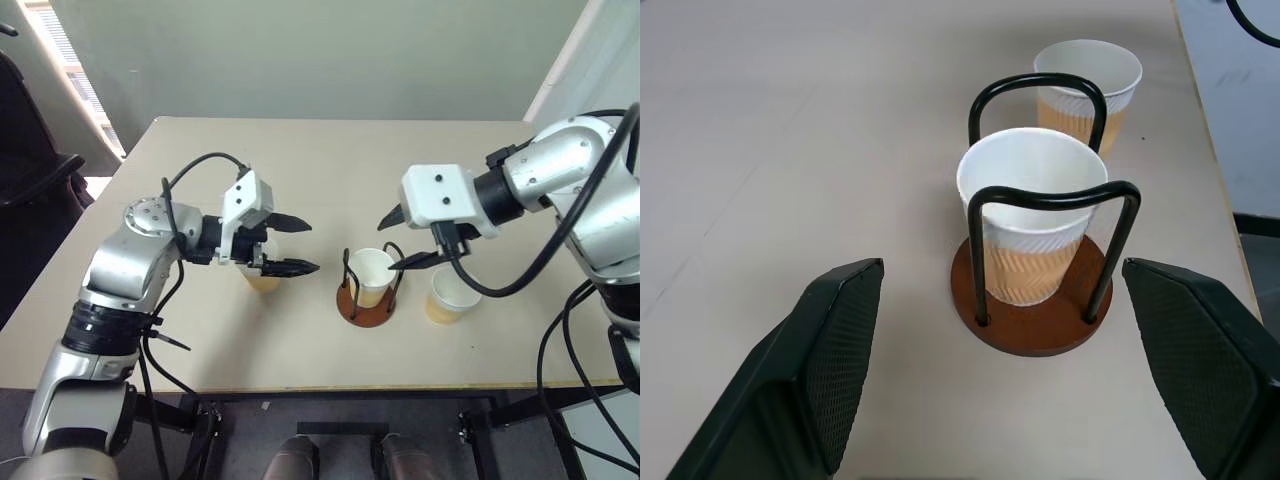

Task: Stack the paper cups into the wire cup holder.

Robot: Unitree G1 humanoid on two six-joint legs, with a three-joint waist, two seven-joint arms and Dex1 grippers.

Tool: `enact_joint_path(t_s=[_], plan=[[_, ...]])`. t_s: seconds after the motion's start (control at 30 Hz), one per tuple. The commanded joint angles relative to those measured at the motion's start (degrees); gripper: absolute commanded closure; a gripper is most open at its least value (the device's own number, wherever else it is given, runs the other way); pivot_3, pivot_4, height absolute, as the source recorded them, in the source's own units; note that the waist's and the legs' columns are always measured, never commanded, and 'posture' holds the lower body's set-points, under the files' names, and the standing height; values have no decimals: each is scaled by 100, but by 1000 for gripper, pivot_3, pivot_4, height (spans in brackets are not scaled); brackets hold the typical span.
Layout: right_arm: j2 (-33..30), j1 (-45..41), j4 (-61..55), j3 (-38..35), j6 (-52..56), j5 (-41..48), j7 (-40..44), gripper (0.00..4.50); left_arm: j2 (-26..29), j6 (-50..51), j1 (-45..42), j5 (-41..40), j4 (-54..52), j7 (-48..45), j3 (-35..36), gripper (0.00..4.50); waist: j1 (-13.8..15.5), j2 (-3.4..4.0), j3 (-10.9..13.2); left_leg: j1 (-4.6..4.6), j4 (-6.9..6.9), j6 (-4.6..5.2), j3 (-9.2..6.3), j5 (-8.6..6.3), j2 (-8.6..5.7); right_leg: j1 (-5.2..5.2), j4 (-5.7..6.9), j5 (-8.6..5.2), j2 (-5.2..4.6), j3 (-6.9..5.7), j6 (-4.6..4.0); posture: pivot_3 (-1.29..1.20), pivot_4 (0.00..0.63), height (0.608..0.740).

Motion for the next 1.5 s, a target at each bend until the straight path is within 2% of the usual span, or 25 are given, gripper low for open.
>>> enact_joint_path(t_s=[0.03, 0.2, 0.43, 0.67, 1.0, 1.1, 1.43, 1.5], plan=[[107, -46, 19, -229, 48, -11, -314, 810, 29, -215, -74, 115, -125, 189, 148, 371, -4, 0, 0, 0, 0, 0, 0, 0, 0, 0, 1, 1, 0, 0, 1, 0, 150, 740], [118, 3, -33, -814, 820, 611, -486, 810, 402, -597, -87, 783, -242, 332, -93, 371, -4, 0, 0, 0, 0, 0, 0, 0, 0, -1, -1, 5, 1, 0, 8, 0, 150, 740], [-16, -6, -302, -1365, 1805, 1612, -516, 810, 1334, -734, 324, 1716, -782, 183, -585, 371, -5, -1, -1, -1, -4, -21, 0, 17, 0, 1, -18, -27, 8, 7, -32, 0, 150, 740], [-10, -66, -253, -1357, 1933, 2074, -671, 810, 1257, -691, 452, 2107, -847, 194, -989, 371, -1, -1, 0, -1, -7, -7, -2, 7, 0, -6, -2, -36, 6, 5, -38, 0, 150, 740], [-64, -81, -199, -1342, 1938, 2323, -872, 810, 1004, -1154, 425, 2643, -212, 200, -1311, 371, -4, -1, -1, 1, -7, -3, -2, -3, 0, -16, 28, -38, 4, 4, -44, 0, 150, 740], [-114, -39, -197, -1354, 1931, 2377, -922, 771, 932, -1438, 375, 2670, -15, 186, -1260, 966, -3, -1, -1, 1, -7, -3, -2, -3, -1, -16, 29, -38, 3, 4, -44, 0, 150, 740], [-217, -70, -50, -1363, 1809, 2430, -984, 771, 928, -1910, 17, 2441, 307, -239, -1025, 4473, -3, -1, -1, 1, -6, -1, -2, -5, -1, -16, 30, -37, 2, 3, -43, 0, 150, 740], [-240, -71, -22, -1373, 1782, 2445, -977, 771, 941, -2000, -64, 2430, 352, -315, -1000, 4473, -3, -1, -1, 1, -6, -1, -2, -5, -1, -17, 31, -37, 3, 3, -43, 0, 150, 740]])
